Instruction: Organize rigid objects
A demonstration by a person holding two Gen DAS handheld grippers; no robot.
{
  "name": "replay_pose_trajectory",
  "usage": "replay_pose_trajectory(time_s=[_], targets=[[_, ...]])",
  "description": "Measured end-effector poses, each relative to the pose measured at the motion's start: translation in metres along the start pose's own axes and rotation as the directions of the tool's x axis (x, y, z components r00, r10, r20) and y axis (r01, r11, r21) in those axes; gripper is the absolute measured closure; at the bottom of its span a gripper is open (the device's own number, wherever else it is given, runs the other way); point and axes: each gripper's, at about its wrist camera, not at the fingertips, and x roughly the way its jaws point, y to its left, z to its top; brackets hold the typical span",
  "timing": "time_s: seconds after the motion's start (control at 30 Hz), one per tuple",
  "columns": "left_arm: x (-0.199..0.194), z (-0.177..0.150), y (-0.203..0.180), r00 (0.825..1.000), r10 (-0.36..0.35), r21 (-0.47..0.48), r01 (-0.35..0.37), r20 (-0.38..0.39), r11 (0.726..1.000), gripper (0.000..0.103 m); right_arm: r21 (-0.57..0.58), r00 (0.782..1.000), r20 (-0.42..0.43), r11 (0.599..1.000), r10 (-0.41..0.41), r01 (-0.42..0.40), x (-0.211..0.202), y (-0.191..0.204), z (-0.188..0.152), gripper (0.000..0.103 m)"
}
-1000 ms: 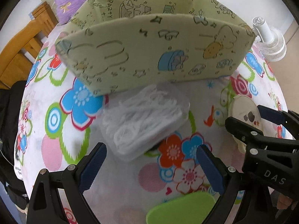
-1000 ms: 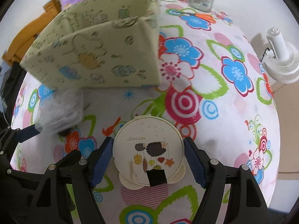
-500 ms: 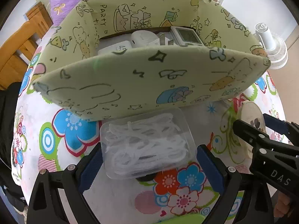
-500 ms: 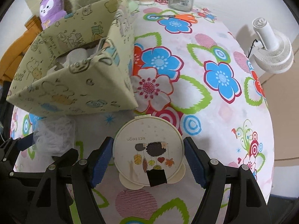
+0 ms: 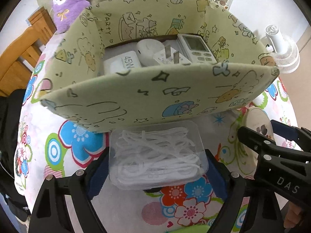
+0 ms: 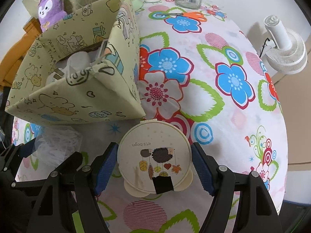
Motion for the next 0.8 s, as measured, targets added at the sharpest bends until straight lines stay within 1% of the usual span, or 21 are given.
replay_pose_trajectory(time_s=[0.23, 0.43, 0.8], targets=[[-0.022, -0.004, -0.009, 0.999, 0.030, -0.002, -0.030, 0.040, 1.000, 0.013, -0.019, 1.000, 0.019, 1.000, 0.019, -0.019, -0.012, 0.000, -0.004, 0.026], [-0.044, -0.022, -0.007, 0.996, 0.044, -0.021, -0.043, 0.074, 0.999, 0.013, -0.048, 0.998, 0.041, 0.998, 0.041, -0.039, -0.027, 0.004, -0.004, 0.026], [-0.085, -0.029, -0.011, 0.987, 0.085, -0.054, -0.078, 0.134, 0.996, 0.013, -0.099, 0.993, 0.090, 0.993, 0.078, -0.069, -0.062, 0.010, -0.004, 0.026]])
